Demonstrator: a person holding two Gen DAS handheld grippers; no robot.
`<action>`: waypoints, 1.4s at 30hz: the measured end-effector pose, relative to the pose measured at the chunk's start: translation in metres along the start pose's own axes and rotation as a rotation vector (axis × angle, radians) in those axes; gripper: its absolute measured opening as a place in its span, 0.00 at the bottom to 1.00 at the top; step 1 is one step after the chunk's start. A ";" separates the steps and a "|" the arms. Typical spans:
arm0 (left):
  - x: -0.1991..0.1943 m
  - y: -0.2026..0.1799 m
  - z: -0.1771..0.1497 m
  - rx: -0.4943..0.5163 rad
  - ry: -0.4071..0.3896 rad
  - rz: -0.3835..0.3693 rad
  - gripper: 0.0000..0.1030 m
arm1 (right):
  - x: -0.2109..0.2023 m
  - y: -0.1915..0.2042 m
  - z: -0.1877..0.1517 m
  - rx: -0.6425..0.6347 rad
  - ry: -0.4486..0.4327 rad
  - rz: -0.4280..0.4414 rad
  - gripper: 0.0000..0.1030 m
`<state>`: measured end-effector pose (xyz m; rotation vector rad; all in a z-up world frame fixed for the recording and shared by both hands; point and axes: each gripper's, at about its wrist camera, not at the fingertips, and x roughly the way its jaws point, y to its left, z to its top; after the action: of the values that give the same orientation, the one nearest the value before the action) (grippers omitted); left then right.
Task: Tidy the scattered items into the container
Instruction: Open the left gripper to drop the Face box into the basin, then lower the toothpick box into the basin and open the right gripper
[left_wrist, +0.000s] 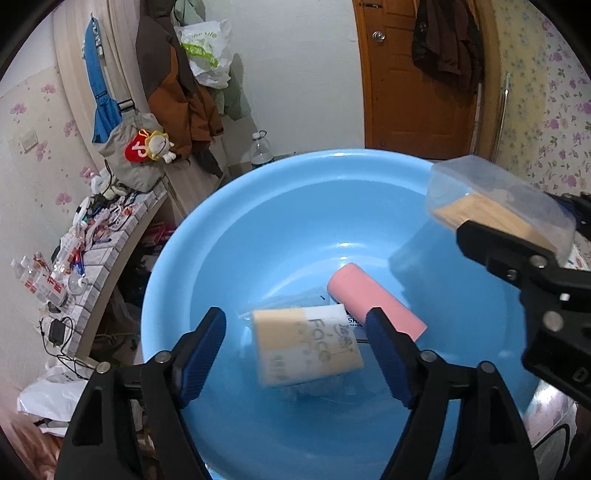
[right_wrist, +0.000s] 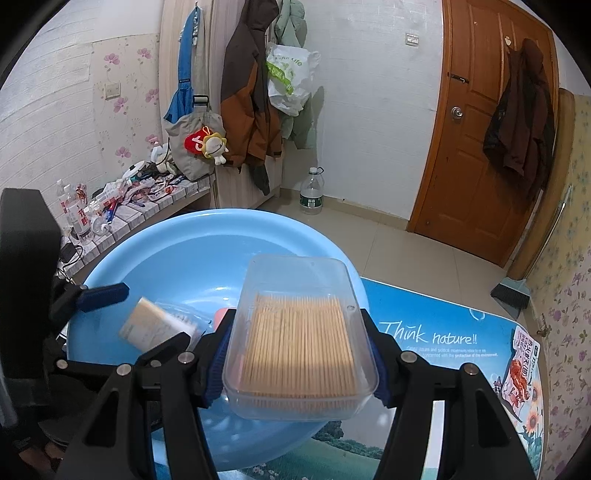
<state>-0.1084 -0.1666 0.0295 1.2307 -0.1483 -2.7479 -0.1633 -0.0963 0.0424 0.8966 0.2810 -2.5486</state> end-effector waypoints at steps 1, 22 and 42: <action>-0.002 0.002 0.000 0.000 -0.004 0.001 0.79 | 0.000 -0.001 0.000 0.000 0.001 0.001 0.61; -0.049 0.050 -0.008 -0.123 -0.130 -0.002 0.88 | 0.013 0.021 0.011 -0.038 0.061 0.062 0.61; -0.051 0.071 -0.018 -0.198 -0.117 -0.006 0.88 | 0.042 0.054 -0.005 -0.064 0.197 0.055 0.61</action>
<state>-0.0564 -0.2294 0.0651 1.0231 0.1138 -2.7603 -0.1657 -0.1564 0.0087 1.1167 0.3886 -2.3905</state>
